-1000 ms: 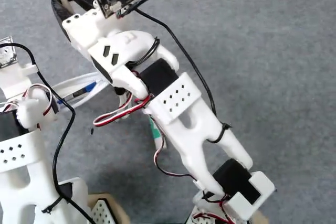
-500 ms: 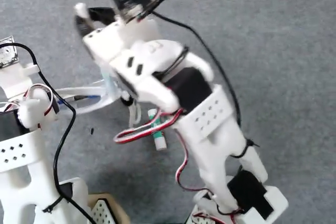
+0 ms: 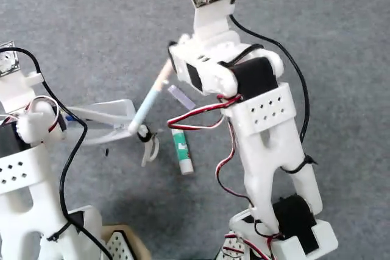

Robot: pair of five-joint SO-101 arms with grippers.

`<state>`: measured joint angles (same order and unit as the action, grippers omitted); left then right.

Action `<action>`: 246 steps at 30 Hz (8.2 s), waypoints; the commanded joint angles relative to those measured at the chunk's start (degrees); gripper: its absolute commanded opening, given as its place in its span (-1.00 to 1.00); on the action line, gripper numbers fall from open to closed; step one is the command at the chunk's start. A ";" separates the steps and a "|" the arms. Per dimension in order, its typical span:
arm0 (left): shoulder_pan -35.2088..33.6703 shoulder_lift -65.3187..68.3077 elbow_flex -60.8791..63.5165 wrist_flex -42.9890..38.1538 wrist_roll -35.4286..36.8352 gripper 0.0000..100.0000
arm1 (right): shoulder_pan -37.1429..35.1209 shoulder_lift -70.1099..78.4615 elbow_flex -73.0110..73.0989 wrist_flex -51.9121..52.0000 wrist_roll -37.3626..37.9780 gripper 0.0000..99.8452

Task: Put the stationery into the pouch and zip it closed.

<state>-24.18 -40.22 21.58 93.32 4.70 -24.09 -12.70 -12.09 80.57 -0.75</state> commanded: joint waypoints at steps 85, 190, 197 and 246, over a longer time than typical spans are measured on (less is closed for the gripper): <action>-1.63 1.14 -10.33 7.30 2.55 -0.95 | 0.70 67.91 -44.35 6.86 6.77 -0.62; 7.25 13.63 -11.82 6.15 4.57 -0.95 | -19.87 -13.58 10.68 -18.02 -8.35 -0.98; 7.25 13.63 -11.82 6.24 4.40 -0.95 | -27.60 -17.71 11.74 -16.79 -1.41 -0.98; 7.25 13.63 -11.74 6.33 4.22 -0.95 | -21.80 -17.54 24.57 -20.13 11.96 -0.76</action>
<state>-16.00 -28.97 9.63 100.62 8.92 -45.54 -29.93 11.56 58.42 9.27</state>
